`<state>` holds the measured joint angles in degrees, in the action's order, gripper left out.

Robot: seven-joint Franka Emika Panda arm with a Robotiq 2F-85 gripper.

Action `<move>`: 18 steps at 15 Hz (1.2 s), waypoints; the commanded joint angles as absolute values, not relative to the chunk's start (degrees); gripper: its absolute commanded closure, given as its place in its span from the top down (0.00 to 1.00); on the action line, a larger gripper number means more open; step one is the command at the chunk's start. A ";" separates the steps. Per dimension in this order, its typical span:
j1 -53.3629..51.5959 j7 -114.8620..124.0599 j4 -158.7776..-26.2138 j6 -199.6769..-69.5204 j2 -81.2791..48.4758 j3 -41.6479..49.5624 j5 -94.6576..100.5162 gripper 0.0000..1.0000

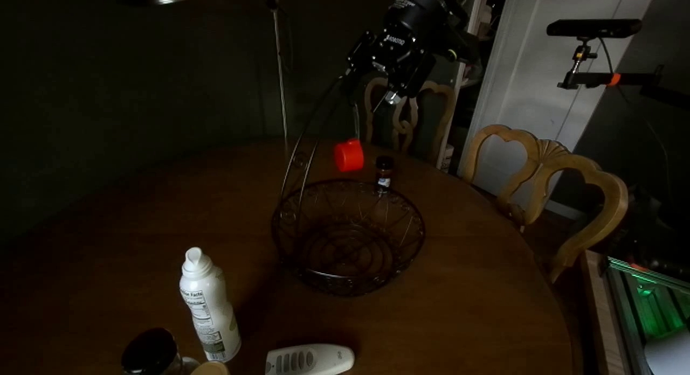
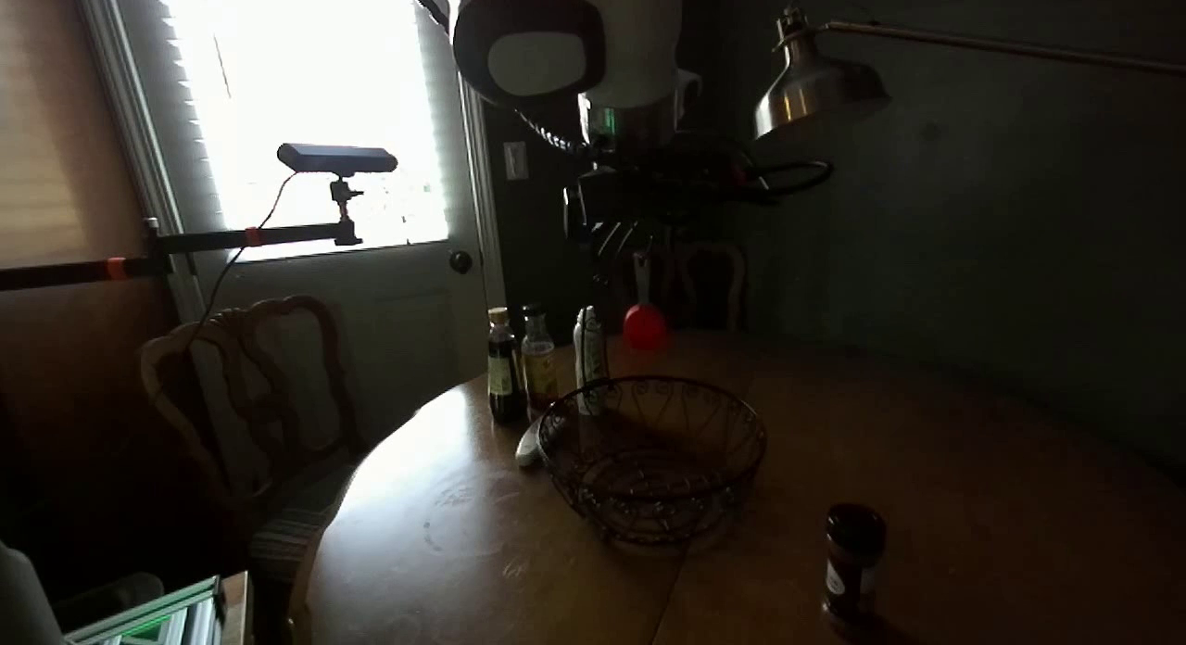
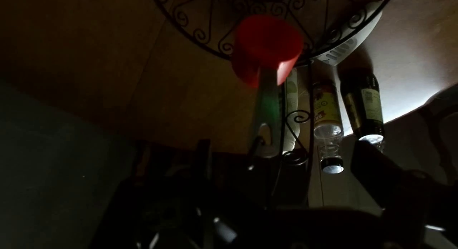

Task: Unhook the measuring cup from where it is hanging

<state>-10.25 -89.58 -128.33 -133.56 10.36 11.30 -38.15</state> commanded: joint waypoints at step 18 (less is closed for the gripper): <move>-3.06 -100.37 -124.32 -126.74 6.50 6.79 -44.14 0.42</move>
<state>-4.46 -97.91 -125.41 -127.85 7.48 7.75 -41.98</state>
